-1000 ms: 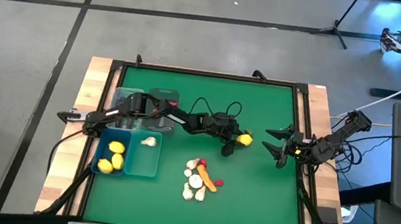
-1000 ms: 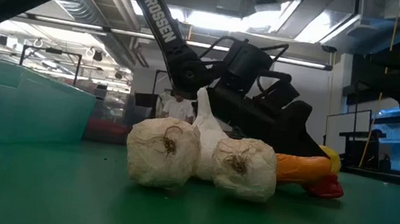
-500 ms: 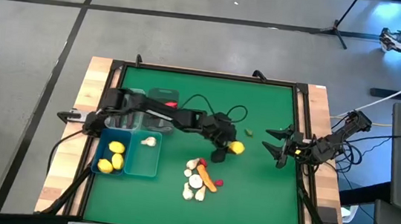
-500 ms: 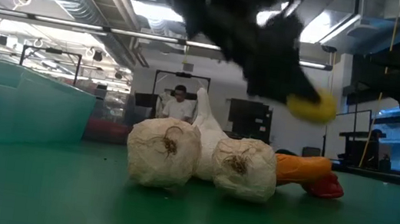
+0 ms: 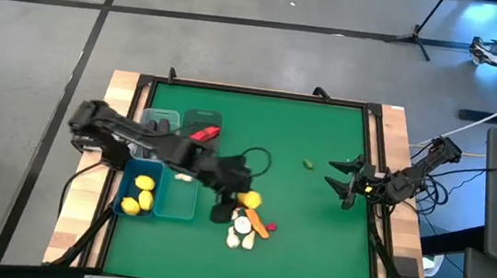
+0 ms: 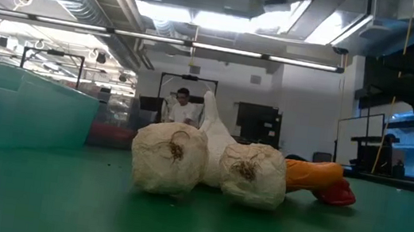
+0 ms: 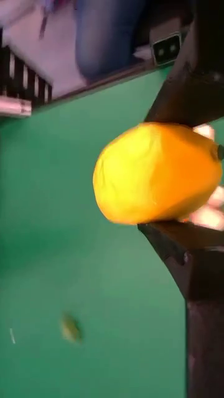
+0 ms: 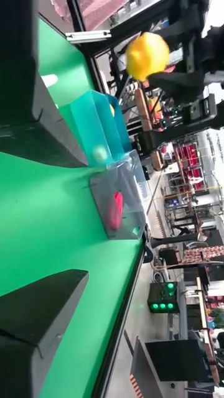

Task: Sort produce into baskets
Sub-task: Put the yellow lemon into the blue bin

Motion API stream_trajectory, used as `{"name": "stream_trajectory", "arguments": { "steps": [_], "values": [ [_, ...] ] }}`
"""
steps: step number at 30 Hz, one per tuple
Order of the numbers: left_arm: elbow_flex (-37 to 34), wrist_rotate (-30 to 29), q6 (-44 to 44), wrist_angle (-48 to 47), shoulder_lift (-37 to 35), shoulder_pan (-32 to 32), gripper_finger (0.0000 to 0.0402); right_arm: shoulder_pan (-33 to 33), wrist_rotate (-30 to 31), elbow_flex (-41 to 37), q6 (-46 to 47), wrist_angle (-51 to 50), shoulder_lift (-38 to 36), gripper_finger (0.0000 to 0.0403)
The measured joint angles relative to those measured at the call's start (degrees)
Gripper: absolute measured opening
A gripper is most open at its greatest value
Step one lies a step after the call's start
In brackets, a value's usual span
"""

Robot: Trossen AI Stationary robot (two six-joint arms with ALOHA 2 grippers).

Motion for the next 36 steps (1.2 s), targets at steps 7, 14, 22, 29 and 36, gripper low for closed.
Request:
{"name": "stream_trajectory", "arguments": {
  "steps": [7, 14, 22, 29, 36],
  "values": [
    [0.0, -25.1, -24.2, -18.3, -9.1, -11.5, 0.0205, 0.0, 0.0, 0.0, 0.0, 0.1, 0.5, 0.0280],
    [0.0, -41.6, -54.6, -40.5, -12.9, -23.7, 0.0205, 0.0, 0.2, 0.0, 0.0, 0.2, 0.6, 0.0280],
    [-2.0, -44.7, -75.7, -54.9, -12.5, -33.5, 0.0206, 0.0, 0.2, 0.0, 0.4, 0.3, 0.6, 0.0280],
    [-7.6, -40.8, -83.9, -55.6, -12.6, -38.1, 0.0206, 0.0, 0.3, -0.1, 0.4, 1.1, 0.6, 0.0280],
    [-15.5, -32.7, -98.9, -55.6, -12.7, -43.9, 0.0206, 0.0, 0.3, -0.1, 0.5, 1.3, 0.6, 0.0280]
  ]
}}
